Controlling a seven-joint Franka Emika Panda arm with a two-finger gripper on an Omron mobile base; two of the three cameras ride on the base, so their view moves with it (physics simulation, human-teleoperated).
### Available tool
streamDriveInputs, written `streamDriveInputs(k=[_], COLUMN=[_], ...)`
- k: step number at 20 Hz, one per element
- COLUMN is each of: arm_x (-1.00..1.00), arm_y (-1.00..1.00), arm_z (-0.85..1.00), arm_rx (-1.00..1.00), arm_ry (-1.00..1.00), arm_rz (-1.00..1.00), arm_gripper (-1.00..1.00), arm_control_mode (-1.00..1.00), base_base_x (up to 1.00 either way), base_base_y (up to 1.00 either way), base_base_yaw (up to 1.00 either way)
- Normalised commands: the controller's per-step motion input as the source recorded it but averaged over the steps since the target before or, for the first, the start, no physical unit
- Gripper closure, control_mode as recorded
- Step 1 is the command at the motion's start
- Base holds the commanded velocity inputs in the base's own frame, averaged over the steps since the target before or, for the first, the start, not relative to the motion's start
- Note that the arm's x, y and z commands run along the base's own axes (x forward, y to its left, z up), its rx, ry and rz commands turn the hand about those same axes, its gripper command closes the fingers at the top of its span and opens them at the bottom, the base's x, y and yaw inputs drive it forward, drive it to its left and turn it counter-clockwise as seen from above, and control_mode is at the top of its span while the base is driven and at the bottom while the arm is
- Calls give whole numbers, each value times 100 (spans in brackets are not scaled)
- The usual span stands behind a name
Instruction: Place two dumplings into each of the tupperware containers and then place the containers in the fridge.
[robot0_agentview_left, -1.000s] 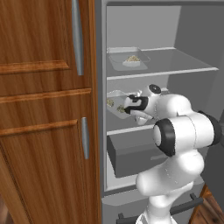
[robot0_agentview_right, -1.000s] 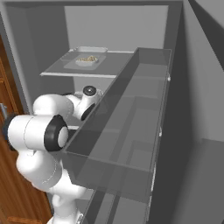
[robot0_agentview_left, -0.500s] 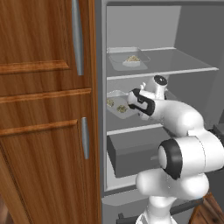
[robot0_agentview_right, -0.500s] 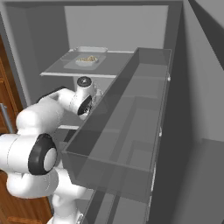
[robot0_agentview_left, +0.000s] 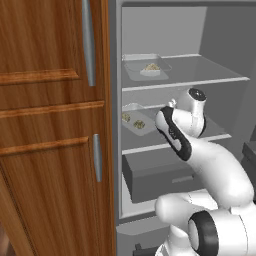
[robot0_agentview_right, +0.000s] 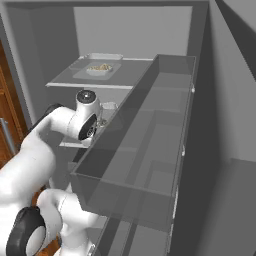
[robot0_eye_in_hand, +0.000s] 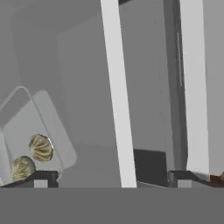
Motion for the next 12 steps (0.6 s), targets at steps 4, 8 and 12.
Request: streamDriveInputs(k=[4,8,12], arm_x=[-100,-100,-100], arm_y=[22,22,2], arm_z=[35,51,69], arm_rx=[-13,-15,-10], arm_ry=[2,3,2], arm_rz=[27,22,12], arm_gripper=[-100,-100,-100], arm_control_mode=[-100,-100,-100], base_base_x=[0,0,0], base_base_y=[0,0,0], base_base_yaw=[0,0,0])
